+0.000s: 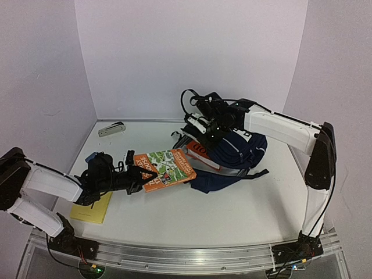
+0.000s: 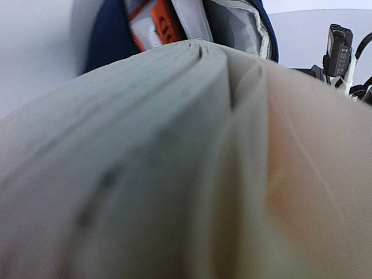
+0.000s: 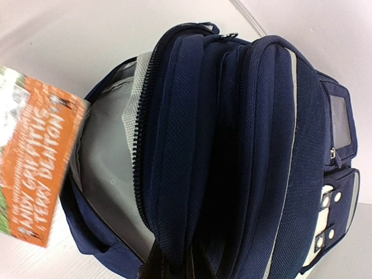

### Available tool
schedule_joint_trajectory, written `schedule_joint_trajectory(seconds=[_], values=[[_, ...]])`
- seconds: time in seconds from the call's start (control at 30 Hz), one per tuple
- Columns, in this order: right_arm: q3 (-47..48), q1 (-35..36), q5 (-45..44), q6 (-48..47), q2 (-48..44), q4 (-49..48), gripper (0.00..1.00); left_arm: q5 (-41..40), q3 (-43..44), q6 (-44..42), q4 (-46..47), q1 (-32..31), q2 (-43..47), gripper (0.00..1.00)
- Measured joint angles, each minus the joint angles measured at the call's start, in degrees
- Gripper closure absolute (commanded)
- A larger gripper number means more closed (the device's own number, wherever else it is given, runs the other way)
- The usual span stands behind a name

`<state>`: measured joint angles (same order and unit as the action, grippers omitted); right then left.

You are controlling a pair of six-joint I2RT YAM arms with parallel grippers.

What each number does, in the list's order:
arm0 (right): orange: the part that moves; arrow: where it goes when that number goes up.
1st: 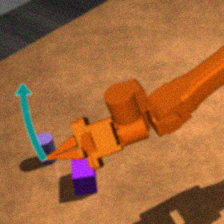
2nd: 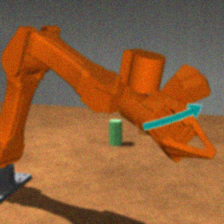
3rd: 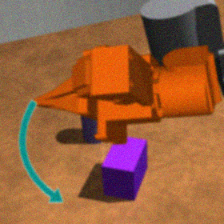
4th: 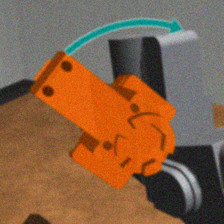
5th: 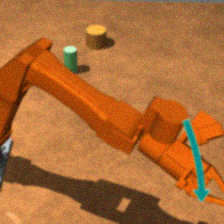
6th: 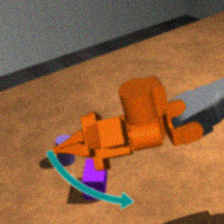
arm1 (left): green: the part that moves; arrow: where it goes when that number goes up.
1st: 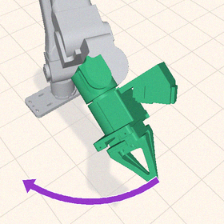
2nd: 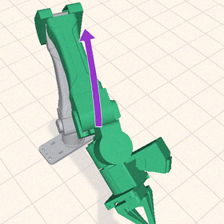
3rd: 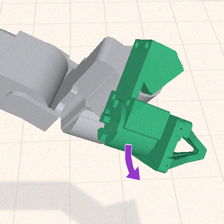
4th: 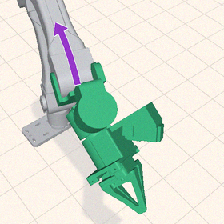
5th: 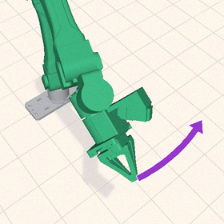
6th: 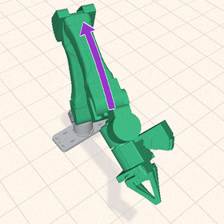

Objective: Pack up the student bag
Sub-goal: Place the book in the student bag.

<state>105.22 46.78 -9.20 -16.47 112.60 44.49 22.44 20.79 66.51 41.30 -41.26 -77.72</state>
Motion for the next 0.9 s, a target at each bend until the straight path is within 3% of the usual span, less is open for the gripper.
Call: schedule_joint_trajectory(seconds=[0.07,0.17,0.27,0.5,0.9], values=[[1.22,-0.09,0.25,-0.10,0.00,0.88,1.00,1.12,2.60,0.02,2.28,-0.10,-3.31,1.00],[2.55,-0.23,0.73,-0.60,0.00,1.80,0.90,2.89,6.59,0.76,7.12,-0.32,-8.13,1.00],[2.87,-0.30,1.26,-1.40,0.00,2.28,1.00,3.92,8.10,2.17,12.55,-0.37,-11.02,1.00],[3.98,-1.51,6.14,-0.80,0.00,4.72,1.00,4.39,8.18,2.46,12.54,-0.56,-11.67,1.00],[14.78,-1.76,12.21,0.74,0.03,10.23,1.00,5.37,11.70,2.56,11.61,-1.91,-17.00,1.00]])
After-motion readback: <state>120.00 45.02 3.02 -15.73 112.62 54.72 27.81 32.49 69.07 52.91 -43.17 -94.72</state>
